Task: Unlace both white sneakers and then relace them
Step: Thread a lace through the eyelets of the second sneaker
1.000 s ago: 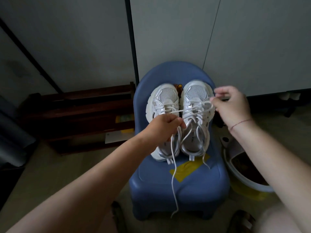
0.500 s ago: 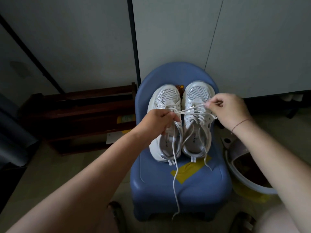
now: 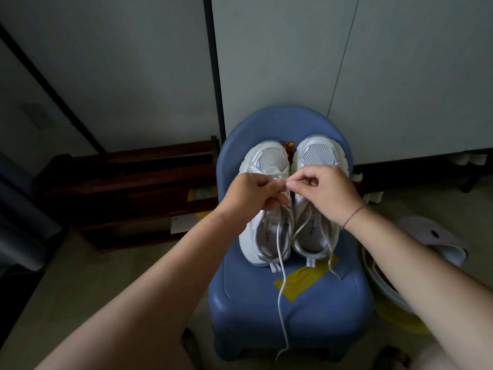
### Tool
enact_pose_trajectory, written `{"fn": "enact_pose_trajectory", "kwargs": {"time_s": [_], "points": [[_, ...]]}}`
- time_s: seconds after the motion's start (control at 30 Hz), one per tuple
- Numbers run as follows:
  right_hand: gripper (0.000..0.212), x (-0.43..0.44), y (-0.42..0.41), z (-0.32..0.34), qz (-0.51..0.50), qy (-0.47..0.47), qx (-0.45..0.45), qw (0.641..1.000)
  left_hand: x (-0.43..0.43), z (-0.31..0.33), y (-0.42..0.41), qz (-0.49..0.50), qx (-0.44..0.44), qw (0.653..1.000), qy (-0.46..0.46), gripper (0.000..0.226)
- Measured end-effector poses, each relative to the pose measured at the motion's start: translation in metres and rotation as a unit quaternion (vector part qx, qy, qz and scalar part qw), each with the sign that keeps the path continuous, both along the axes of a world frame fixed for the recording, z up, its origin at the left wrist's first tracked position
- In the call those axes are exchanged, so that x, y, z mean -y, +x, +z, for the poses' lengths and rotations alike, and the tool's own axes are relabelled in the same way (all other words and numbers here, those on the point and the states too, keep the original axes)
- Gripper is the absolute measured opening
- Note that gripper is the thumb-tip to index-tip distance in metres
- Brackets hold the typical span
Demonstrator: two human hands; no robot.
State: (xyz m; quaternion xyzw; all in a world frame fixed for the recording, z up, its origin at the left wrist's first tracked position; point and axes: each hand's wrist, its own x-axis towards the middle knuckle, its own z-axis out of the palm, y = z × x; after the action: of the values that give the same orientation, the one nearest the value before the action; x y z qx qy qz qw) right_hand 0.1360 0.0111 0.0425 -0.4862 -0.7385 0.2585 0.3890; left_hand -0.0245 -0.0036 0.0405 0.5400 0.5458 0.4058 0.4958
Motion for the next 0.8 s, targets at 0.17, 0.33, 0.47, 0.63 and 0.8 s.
{"fn": "enact_pose_trajectory", "kwargs": {"time_s": [0.17, 0.33, 0.47, 0.63, 0.8], "points": [[0.008, -0.019, 0.010, -0.008, -0.061, 0.008, 0.116, 0.991, -0.011, -0.007, -0.005, 0.085, 0.005, 0.996, -0.033, 0.034], [0.007, -0.028, 0.005, -0.021, -0.058, 0.025, 0.219, 0.974, -0.016, -0.006, 0.004, 0.051, 0.055, 0.991, -0.111, 0.022], [0.005, -0.031, 0.001, -0.023, -0.043, 0.043, 0.243, 0.968, -0.022, -0.011, 0.008, 0.068, 0.071, 0.984, -0.148, 0.026], [0.007, -0.031, 0.003, -0.015, -0.033, 0.035, 0.174, 0.984, -0.028, -0.019, 0.007, 0.066, 0.078, 0.979, -0.178, 0.025], [0.011, -0.029, 0.004, -0.017, -0.044, 0.030, 0.262, 0.964, -0.030, -0.024, 0.007, 0.056, 0.061, 0.981, -0.173, 0.020]]}}
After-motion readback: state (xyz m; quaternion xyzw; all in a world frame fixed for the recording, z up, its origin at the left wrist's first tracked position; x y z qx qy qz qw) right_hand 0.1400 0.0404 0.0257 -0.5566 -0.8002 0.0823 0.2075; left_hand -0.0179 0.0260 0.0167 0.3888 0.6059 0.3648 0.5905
